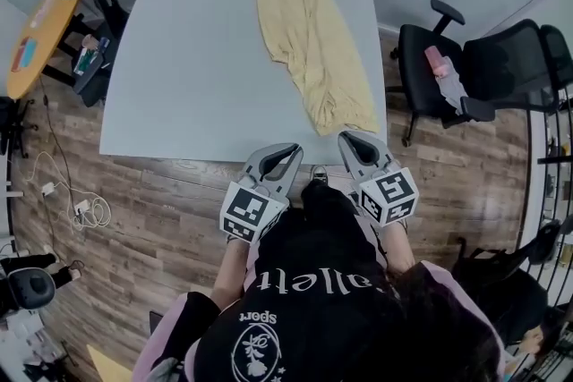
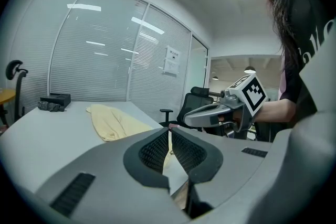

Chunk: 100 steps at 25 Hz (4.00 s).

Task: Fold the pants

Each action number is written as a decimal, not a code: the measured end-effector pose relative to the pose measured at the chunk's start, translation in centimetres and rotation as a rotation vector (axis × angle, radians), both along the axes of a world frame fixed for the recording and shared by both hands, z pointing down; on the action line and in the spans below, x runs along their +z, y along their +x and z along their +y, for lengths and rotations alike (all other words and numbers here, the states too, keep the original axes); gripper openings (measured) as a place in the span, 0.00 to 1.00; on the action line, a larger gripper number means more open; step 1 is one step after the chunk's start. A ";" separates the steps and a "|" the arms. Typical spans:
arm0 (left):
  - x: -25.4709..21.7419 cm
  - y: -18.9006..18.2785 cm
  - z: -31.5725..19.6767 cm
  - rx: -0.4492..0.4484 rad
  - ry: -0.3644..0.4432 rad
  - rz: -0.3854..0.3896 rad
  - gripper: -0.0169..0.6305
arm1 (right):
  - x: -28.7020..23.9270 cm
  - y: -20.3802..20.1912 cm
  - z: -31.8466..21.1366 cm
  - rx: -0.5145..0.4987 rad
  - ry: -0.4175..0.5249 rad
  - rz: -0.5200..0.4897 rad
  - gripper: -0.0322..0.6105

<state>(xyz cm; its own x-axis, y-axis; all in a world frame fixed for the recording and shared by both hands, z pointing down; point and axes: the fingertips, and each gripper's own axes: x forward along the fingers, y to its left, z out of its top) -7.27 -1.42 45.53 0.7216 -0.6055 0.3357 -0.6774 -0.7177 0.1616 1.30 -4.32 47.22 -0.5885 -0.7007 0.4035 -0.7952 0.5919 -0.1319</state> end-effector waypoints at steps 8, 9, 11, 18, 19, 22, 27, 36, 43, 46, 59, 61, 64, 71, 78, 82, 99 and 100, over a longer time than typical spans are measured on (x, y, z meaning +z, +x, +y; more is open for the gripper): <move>3.1 3.6 -3.8 -0.002 -0.046 -0.102 0.08 | 2.5 4.9 -4.5 -0.013 -0.037 0.041 0.09; 3.7 4.1 -4.2 0.000 -0.058 -0.115 0.08 | 3.2 5.5 -5.0 -0.019 -0.046 0.050 0.09; 5.2 4.9 -4.8 0.001 -0.086 -0.139 0.08 | 4.6 6.6 -5.6 -0.033 -0.067 0.072 0.09; 11.5 6.9 -6.1 0.013 -0.231 -0.246 0.27 | 9.5 9.9 -6.6 -0.106 -0.173 0.147 0.16; 12.4 7.0 -6.3 0.013 -0.251 -0.264 0.27 | 10.3 10.3 -6.7 -0.119 -0.192 0.157 0.20; 15.0 7.3 -6.6 0.007 -0.308 -0.305 0.32 | 12.8 11.1 -6.7 -0.167 -0.242 0.200 0.29; 18.6 7.8 -6.4 0.012 -0.393 -0.359 0.41 | 17.0 11.7 -6.1 -0.269 -0.309 0.305 0.40; 22.6 8.7 -7.3 -0.010 -0.411 -0.469 0.41 | 20.7 12.0 -6.0 -0.313 -0.350 0.381 0.38; 22.3 8.8 -7.1 0.010 -0.379 -0.496 0.23 | 20.7 12.1 -6.4 -0.277 -0.399 0.279 0.19; 20.5 8.7 -7.3 -0.001 -0.339 -0.463 0.20 | 19.4 11.9 -6.7 -0.279 -0.428 0.204 0.17; 8.3 4.9 -10.3 -0.065 -0.080 -0.347 0.19 | 7.1 7.8 -9.4 -0.308 -0.232 0.048 0.15; 6.6 4.0 -10.4 -0.057 -0.037 -0.363 0.19 | 5.2 7.0 -9.3 -0.319 -0.198 0.040 0.15; 4.2 2.8 -10.2 -0.020 0.016 -0.386 0.19 | 2.7 5.7 -8.9 -0.335 -0.173 0.024 0.15; -2.0 0.0 -9.5 0.076 0.123 -0.403 0.19 | -3.2 2.9 -7.3 -0.426 -0.151 -0.046 0.15; -5.0 -3.1 -10.7 0.143 0.213 -0.441 0.19 | -7.0 -0.1 -8.3 -0.436 -0.097 -0.099 0.15; -5.1 -3.9 -13.1 0.154 0.260 -0.472 0.19 | -7.1 -0.8 -10.8 -0.397 -0.072 -0.060 0.15; -4.5 -6.2 -33.9 0.118 0.465 -0.582 0.19 | -5.9 -2.9 -34.1 -0.204 0.046 0.024 0.15; -3.6 -6.2 -35.4 0.119 0.471 -0.622 0.19 | -4.9 -2.9 -35.7 -0.193 0.043 0.039 0.15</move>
